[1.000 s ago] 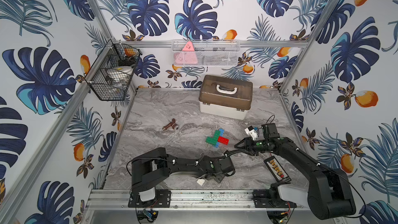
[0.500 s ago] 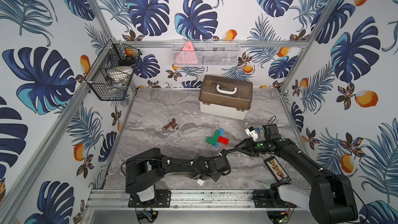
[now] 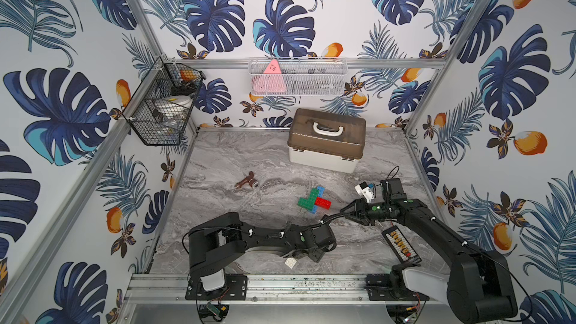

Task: Assemble a small pinwheel with lego
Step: Pick up the lego brick from the center of the board, then adjust the lego brick at the center of the board.

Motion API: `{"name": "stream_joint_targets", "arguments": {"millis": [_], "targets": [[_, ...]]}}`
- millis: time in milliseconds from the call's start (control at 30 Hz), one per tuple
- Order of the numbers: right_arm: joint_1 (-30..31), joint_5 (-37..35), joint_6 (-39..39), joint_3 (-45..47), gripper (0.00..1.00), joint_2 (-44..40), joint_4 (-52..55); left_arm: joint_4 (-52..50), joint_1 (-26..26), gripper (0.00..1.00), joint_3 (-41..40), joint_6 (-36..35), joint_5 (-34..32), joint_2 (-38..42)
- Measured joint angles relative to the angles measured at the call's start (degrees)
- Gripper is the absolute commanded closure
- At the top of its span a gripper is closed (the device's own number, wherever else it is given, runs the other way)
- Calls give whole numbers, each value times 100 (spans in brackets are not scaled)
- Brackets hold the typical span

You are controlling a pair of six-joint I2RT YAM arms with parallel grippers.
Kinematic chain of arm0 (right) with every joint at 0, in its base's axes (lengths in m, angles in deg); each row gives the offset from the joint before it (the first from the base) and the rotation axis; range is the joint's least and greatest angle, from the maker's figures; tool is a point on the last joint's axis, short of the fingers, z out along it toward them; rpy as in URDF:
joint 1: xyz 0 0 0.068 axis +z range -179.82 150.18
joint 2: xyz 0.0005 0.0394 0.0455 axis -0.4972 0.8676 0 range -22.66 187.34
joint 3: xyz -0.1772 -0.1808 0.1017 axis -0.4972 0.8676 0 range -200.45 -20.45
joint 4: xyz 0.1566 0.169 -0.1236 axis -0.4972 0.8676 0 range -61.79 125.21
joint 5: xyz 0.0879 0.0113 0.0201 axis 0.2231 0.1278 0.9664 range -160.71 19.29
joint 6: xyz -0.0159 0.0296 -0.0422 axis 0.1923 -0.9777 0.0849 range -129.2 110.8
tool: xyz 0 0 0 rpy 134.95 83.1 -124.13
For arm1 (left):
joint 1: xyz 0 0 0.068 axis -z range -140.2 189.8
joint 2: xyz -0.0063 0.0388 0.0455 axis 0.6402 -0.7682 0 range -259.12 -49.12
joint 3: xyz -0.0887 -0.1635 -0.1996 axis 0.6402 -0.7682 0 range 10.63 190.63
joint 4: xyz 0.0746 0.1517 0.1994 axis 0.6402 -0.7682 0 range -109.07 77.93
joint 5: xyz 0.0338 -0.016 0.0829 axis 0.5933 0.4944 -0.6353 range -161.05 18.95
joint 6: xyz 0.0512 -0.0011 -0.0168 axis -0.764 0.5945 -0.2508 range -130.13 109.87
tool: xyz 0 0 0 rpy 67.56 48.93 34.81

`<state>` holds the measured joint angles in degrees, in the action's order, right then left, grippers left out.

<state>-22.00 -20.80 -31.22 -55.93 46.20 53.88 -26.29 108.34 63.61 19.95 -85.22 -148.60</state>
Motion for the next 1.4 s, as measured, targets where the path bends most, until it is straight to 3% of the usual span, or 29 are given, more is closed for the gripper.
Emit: {"name": "stream_joint_targets", "arguments": {"millis": [100,600,700,767,800,1133,1400], "targets": [[0,-26,22,-17,53,-11,24,2,-33,43,4,17,-168,26],[-4,-33,15,63,55,-2,48,247,-278,50,-457,-101,-166,380],[-4,-31,15,52,55,22,46,330,-297,59,-455,-170,-96,352],[-4,-31,15,52,55,22,46,391,-323,76,-442,-199,-57,326],[-4,-31,15,52,55,24,44,415,-341,79,-435,-219,-35,321],[33,28,20,-638,58,660,37,538,-584,77,-411,-743,-125,745],[144,-50,168,-1486,60,1600,-26,643,-879,80,2,-614,-249,376]]}}
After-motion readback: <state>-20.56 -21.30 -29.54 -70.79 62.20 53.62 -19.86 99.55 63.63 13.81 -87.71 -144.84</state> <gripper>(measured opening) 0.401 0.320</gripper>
